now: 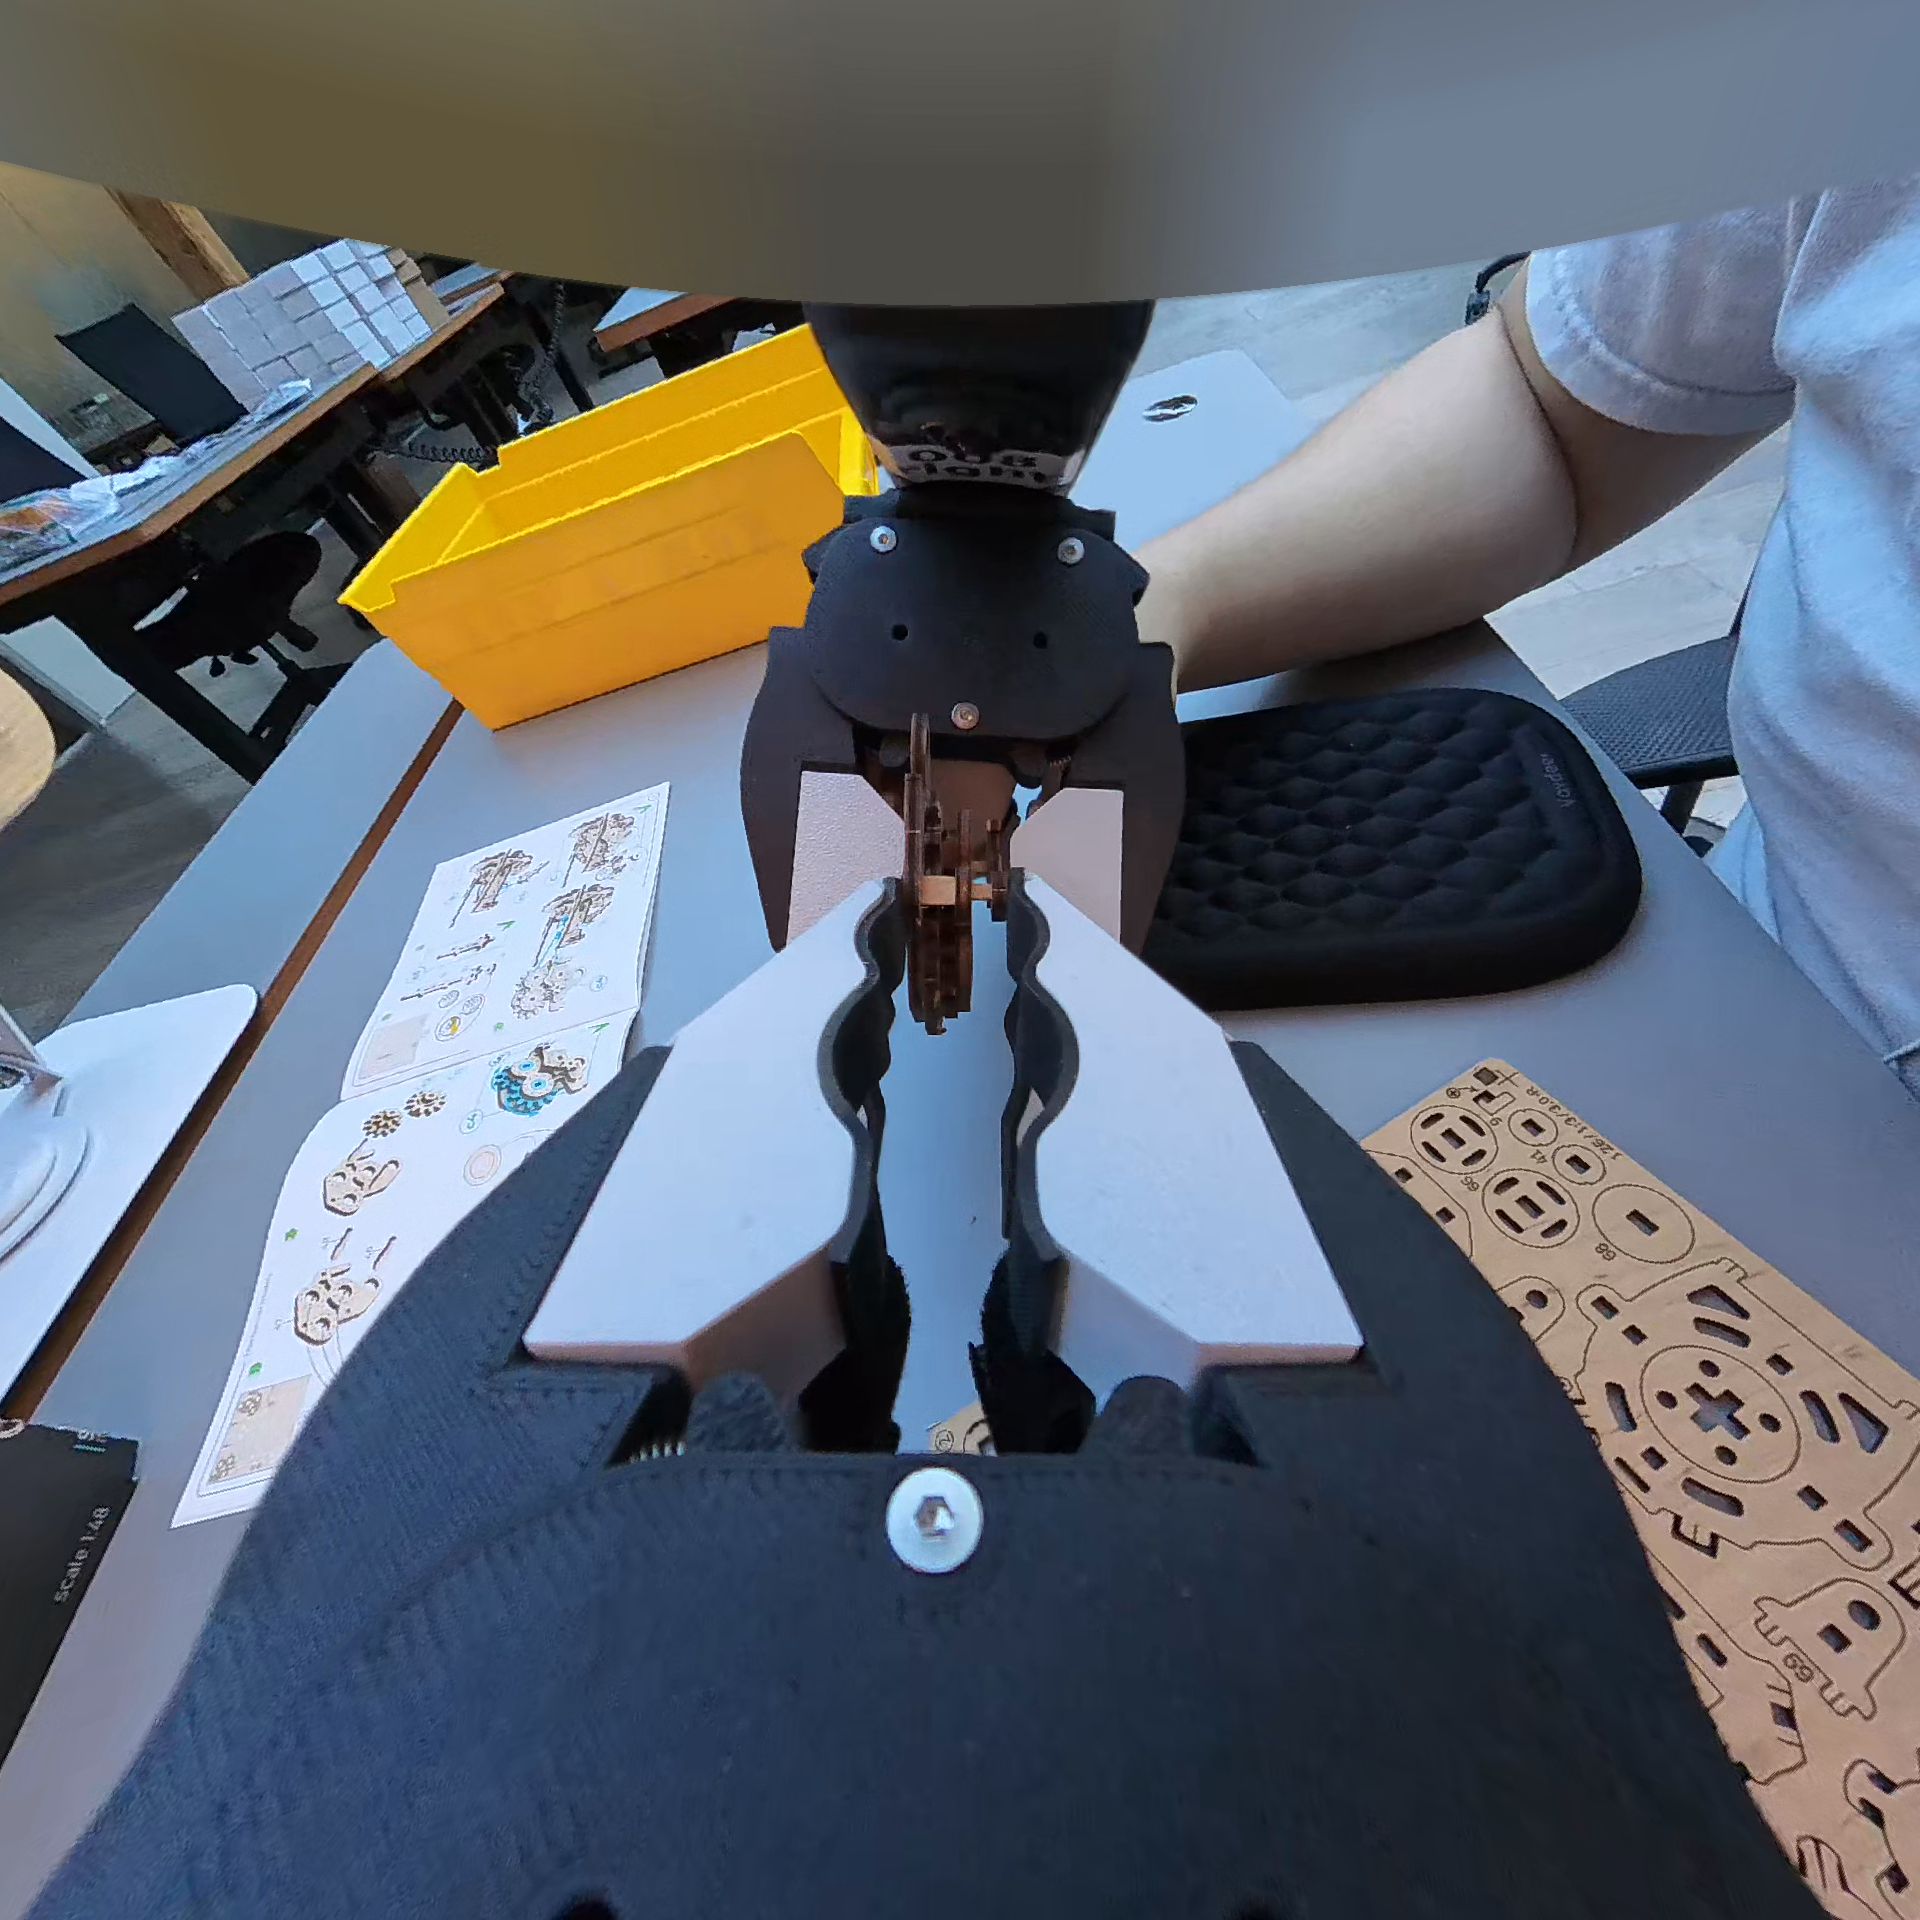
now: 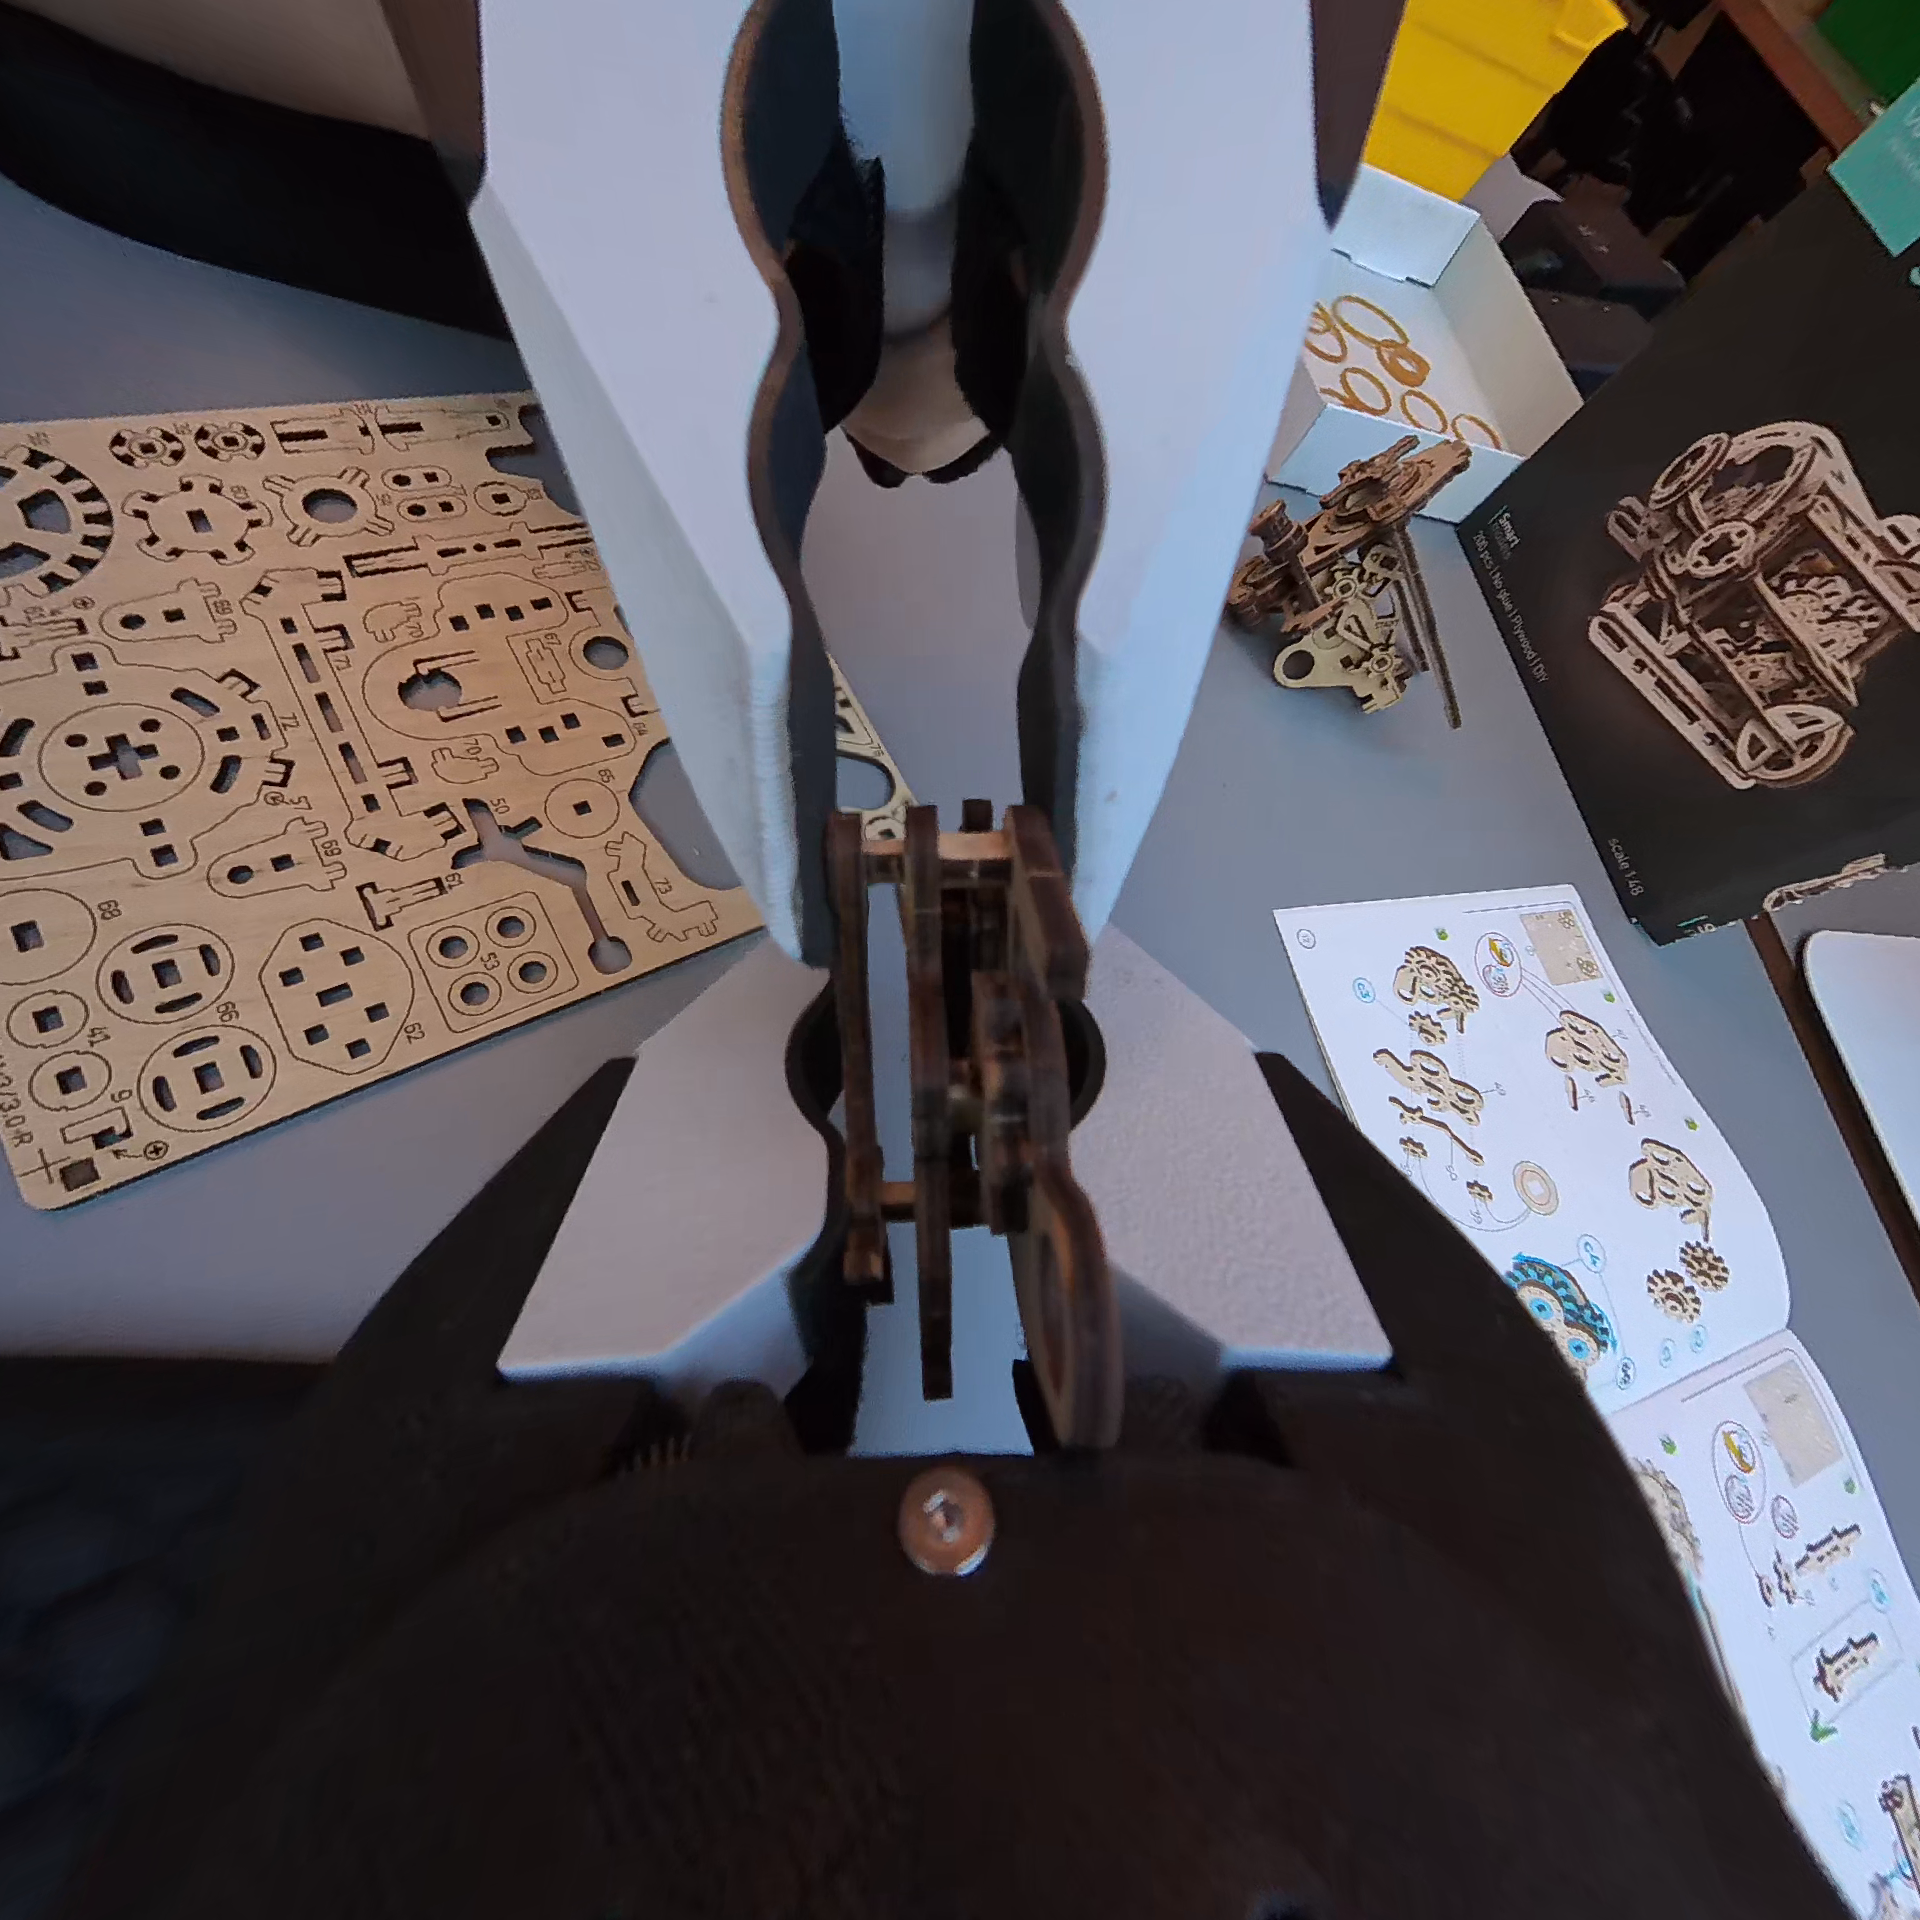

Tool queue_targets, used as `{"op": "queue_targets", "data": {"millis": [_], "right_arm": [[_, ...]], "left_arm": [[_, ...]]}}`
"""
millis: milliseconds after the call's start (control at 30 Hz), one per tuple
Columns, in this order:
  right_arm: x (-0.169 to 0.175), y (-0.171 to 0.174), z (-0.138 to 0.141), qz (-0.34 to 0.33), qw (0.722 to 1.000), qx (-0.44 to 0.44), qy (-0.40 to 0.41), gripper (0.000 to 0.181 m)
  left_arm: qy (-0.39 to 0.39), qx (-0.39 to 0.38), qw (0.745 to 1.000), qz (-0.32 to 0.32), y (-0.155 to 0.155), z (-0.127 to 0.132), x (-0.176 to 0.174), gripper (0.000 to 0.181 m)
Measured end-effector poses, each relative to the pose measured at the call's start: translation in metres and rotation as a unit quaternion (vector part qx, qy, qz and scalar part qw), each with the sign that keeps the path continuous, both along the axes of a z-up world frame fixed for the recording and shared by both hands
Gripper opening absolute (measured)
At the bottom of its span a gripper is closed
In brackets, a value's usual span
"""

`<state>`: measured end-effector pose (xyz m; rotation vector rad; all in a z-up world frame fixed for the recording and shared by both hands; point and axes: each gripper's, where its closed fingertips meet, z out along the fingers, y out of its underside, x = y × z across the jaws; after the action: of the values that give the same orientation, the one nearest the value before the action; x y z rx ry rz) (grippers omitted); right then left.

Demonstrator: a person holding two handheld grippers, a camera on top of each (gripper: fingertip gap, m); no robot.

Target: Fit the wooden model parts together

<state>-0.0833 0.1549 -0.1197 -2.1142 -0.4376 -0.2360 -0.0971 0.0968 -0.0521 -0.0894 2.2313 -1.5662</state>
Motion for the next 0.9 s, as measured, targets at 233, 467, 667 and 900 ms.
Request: {"op": "queue_targets", "data": {"millis": [233, 467, 667, 900], "right_arm": [[0.041, -0.013, -0.011, -0.083, 0.985, -0.065, -0.134, 0.031], [0.054, -0.019, -0.004, -0.117, 0.967, -0.085, -0.21, 0.032], [0.024, -0.013, -0.016, -0.062, 0.988, -0.093, -0.106, 0.032], [0.016, -0.017, 0.022, -0.014, 0.999, 0.016, 0.031, 0.044]], "left_arm": [[0.036, 0.06, 0.996, 0.058, 0.015, -0.023, 0.016, 0.036], [-0.076, 0.118, 0.984, 0.106, 0.018, -0.026, 0.028, 0.035], [-0.088, 0.109, 0.988, 0.063, 0.003, -0.029, 0.014, 0.018], [0.01, -0.012, 0.998, 0.056, 0.01, -0.003, 0.018, 0.017]]}}
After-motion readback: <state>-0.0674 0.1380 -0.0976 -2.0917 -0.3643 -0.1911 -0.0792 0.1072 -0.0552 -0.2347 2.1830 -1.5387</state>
